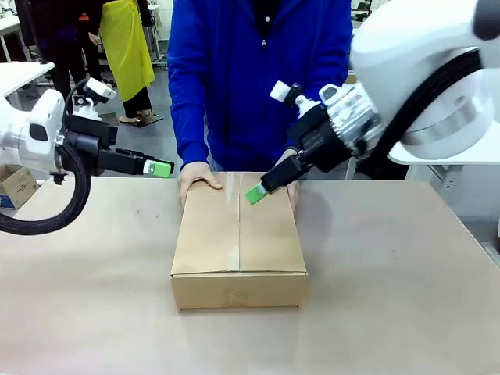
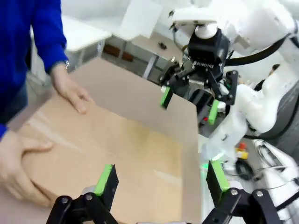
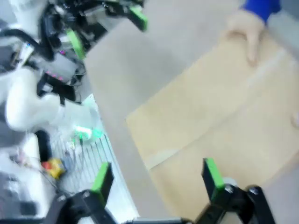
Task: Pack the gift set into the box.
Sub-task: Press and hold the closed box until the human finishes sealing it.
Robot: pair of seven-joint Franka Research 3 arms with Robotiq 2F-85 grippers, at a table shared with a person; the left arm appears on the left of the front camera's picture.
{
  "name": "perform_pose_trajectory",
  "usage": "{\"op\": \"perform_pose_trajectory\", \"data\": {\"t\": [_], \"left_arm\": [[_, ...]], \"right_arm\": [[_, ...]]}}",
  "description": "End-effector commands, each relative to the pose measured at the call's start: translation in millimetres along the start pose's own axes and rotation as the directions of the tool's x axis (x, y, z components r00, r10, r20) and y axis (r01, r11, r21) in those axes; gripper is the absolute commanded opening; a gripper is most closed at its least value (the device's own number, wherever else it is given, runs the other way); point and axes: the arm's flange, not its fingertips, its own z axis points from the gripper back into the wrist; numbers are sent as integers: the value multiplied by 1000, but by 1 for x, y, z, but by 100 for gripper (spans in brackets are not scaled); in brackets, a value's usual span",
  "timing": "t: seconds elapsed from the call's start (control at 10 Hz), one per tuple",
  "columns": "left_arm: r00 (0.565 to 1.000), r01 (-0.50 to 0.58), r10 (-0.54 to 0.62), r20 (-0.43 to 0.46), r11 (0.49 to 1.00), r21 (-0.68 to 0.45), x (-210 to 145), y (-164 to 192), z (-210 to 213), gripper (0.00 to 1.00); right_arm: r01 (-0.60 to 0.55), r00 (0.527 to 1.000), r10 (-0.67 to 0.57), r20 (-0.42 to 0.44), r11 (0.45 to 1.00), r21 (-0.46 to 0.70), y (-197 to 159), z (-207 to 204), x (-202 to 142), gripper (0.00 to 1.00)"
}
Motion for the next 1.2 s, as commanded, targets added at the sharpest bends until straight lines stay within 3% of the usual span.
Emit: {"op": "perform_pose_trajectory", "data": {"t": [0.0, 0.1, 0.3, 0.4, 0.5, 0.6, 0.7, 0.8, 0.9, 1.1], "left_arm": [[941, 320, -314, 126, 947, -28, -30, 26, -19, 100], [906, 412, -403, 132, 910, -49, -42, 35, -27, 100], [879, 477, -469, 90, 871, -117, -63, 50, -45, 100], [872, 489, -475, 117, 856, -169, -70, 51, -53, 100], [930, 368, -356, 95, 911, -187, -65, 49, -55, 100], [881, 472, -464, 94, 875, -107, -72, 43, -48, 100], [881, 472, -464, 94, 875, -107, -72, 43, -48, 100], [893, 448, -437, 104, 881, -149, -81, 48, -59, 100], [893, 449, -440, 92, 882, -145, -84, 52, -69, 100], [904, 427, -422, 67, 893, -144, -90, 57, -77, 100]], "right_arm": [[-514, 832, 368, 415, 793, 328, -47, -31, -27, 100], [-560, 796, 404, 451, 774, 295, -62, -40, -42, 100], [-625, 739, 449, 502, 735, 264, -90, -61, -67, 100], [-541, 804, 409, 432, 805, 245, -105, -69, -79, 100], [-47, 998, 39, 59, 990, 132, -124, -69, -89, 100], [-503, 821, 411, 396, 848, 164, -47, -12, -33, 100], [-380, 895, 316, 314, 910, 167, -87, -35, -76, 100], [-516, 830, 463, 311, 849, 115, -95, -42, -76, 100], [-555, 784, 496, 372, 829, 65, -104, -48, -86, 100], [-581, 744, 535, 400, 814, -7, -109, -52, -97, 100]]}}
